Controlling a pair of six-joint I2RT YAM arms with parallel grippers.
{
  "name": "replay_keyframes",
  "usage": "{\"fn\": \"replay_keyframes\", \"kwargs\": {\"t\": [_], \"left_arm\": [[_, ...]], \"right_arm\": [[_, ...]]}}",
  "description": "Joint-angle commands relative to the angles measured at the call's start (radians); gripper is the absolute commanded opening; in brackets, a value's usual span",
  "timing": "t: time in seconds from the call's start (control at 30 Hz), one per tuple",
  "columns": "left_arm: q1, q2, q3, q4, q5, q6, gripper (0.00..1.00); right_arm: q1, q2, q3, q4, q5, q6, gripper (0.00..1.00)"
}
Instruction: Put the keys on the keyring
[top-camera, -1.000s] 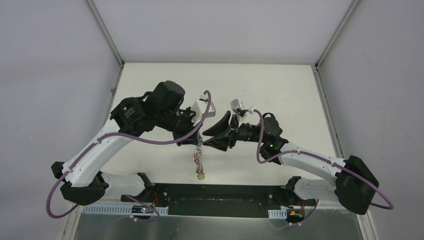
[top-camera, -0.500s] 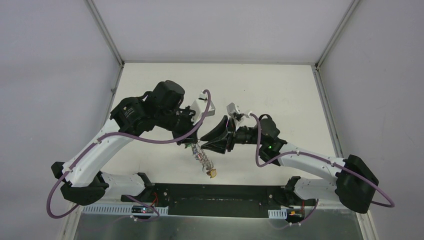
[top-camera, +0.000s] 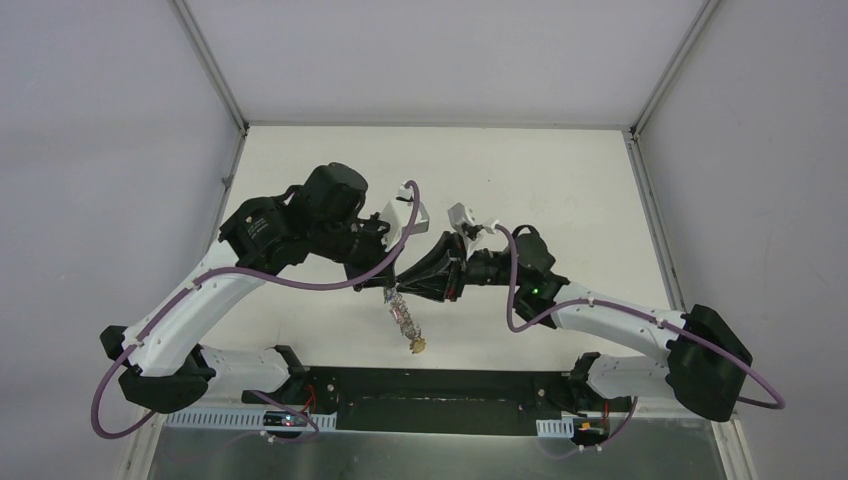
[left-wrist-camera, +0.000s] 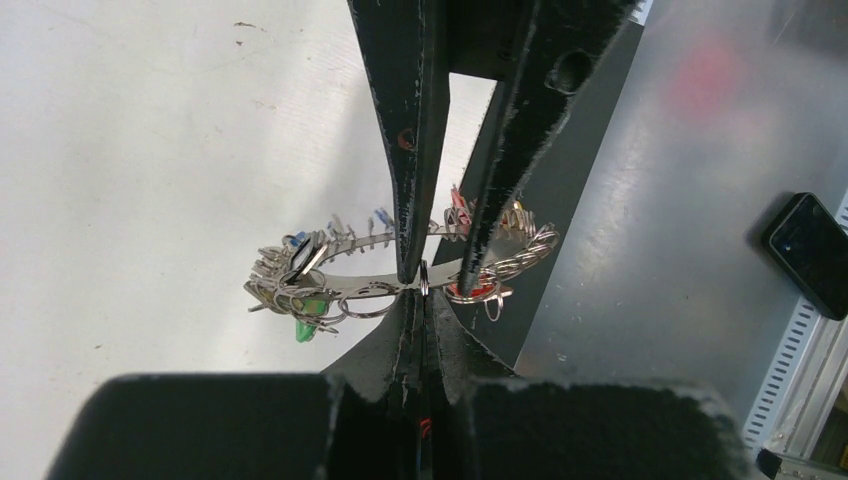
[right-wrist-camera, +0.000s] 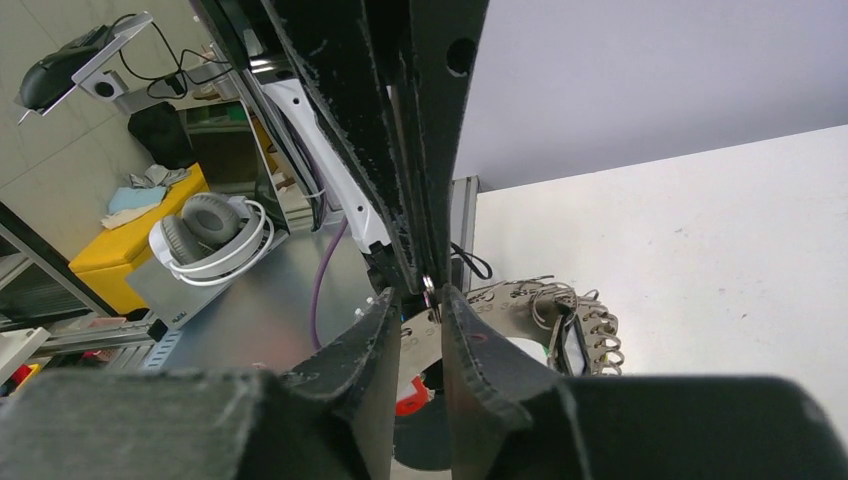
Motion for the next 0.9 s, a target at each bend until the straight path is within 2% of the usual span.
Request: {"fn": "replay_keyframes", "kwargs": {"t": [0.0,0.1,0.3,0.33,0.43,0.6,0.87], "left_arm": [[-0.011,-0.034,0.005,0.071,0.026,0.002,0.0],[-0.011,-0.039,0.003,0.074,0.027,0.002,0.0],[-0.011,-0.069,-0.023,0.101,0.028,0.001,0.0],[-0.011,-0.078,-0.029,0.108,0.025,0.001,0.03],[-0.011,-0.113,-0.063,0.145,0.016,-0.005,0.24],[-0.011,-0.233,-0.181,0.3,0.041,-0.012,0.42],[-0.011,-0.492,-0.508,0.652,0.031,-0.102,0.51]], "right_arm": [[0.008,0.012,0.043,0.044,-0.026,-0.011,0.18],[0.008,0.014,0.04,0.042,-0.02,-0.011,0.02],[0.008,0.002,0.027,0.031,0.003,-0.017,0.0],[0.009,-0.004,0.022,0.031,0.007,-0.019,0.0],[0.007,-0.028,0.005,0.031,0.021,-0.025,0.0],[0.004,-0.072,-0.022,0.031,0.042,-0.023,0.0],[0.003,-0.142,-0.052,0.031,0.038,-0.039,0.0]]}}
